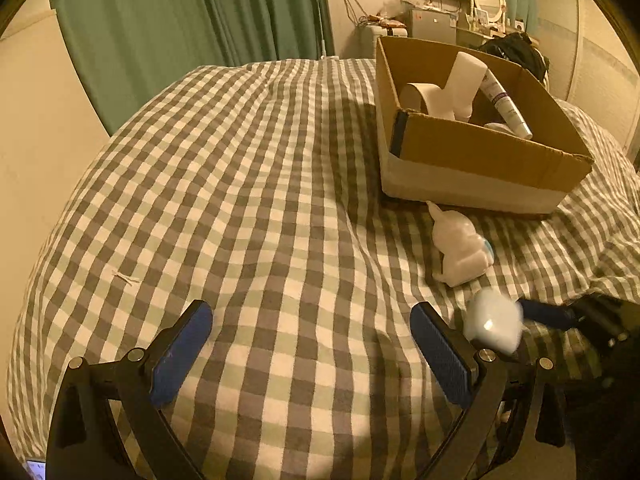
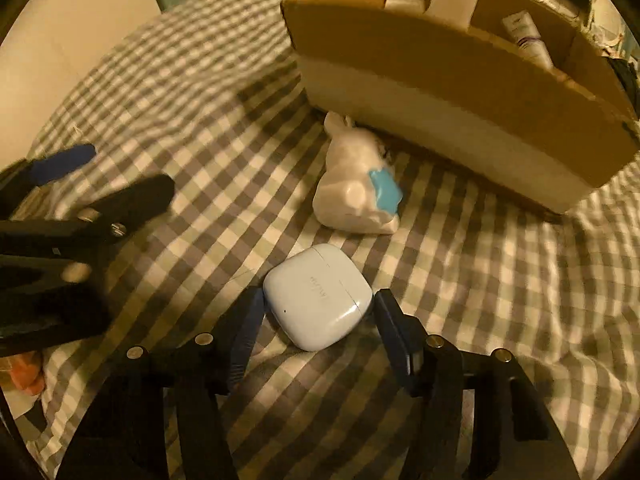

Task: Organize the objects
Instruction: 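Grasp the white earbud case with the right tool while the left tool grasps the bear figurine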

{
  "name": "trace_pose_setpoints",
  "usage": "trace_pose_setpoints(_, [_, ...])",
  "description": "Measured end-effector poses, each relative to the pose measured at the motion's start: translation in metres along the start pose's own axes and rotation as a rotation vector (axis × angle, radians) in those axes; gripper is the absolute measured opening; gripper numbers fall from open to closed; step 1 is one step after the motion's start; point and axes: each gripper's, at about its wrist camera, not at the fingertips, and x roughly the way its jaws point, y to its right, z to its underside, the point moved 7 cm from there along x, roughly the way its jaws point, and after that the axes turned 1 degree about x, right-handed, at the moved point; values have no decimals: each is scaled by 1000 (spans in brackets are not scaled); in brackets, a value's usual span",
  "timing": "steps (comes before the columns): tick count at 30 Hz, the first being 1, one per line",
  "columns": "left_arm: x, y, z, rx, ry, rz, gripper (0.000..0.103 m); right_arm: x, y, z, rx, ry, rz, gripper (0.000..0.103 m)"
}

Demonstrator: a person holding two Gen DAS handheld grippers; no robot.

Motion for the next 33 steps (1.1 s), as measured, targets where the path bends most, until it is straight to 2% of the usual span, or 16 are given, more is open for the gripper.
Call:
trace_pose_setpoints(4, [-5, 10, -5, 23, 13, -34, 102, -34, 18, -3, 30, 95, 88, 57])
trace_pose_setpoints(9, [-13, 45, -29, 72, 74, -5, 102, -75, 38, -17, -17, 179, 190, 57])
trace_pose_setpoints(15, [18, 85, -51, 115, 34, 12, 102, -95, 76, -45, -34, 225, 306, 57])
trace_pose_setpoints(22, [64, 110, -54, 126, -21, 77, 102, -70, 90, -45, 47, 188, 282, 57])
trace_pose_setpoints(26, [84, 118, -52, 103, -36, 138, 101, -68, 102, -40, 108, 176, 217, 57])
trace_pose_setpoints(28, [91, 120, -50, 93, -57, 158, 91, -66, 105, -36, 124, 170, 214, 57])
trace_pose_setpoints(30, [96, 122, -46, 106, -83, 162, 65, -66, 104, -37, 123, 167, 213, 57])
trace_pose_setpoints(32, [92, 122, -45, 108, -79, 180, 54, -66, 103, -36, 118, 167, 219, 57])
trace_pose_setpoints(33, [89, 121, -45, 104, -79, 187, 54, -66, 103, -35, 117, 167, 222, 57])
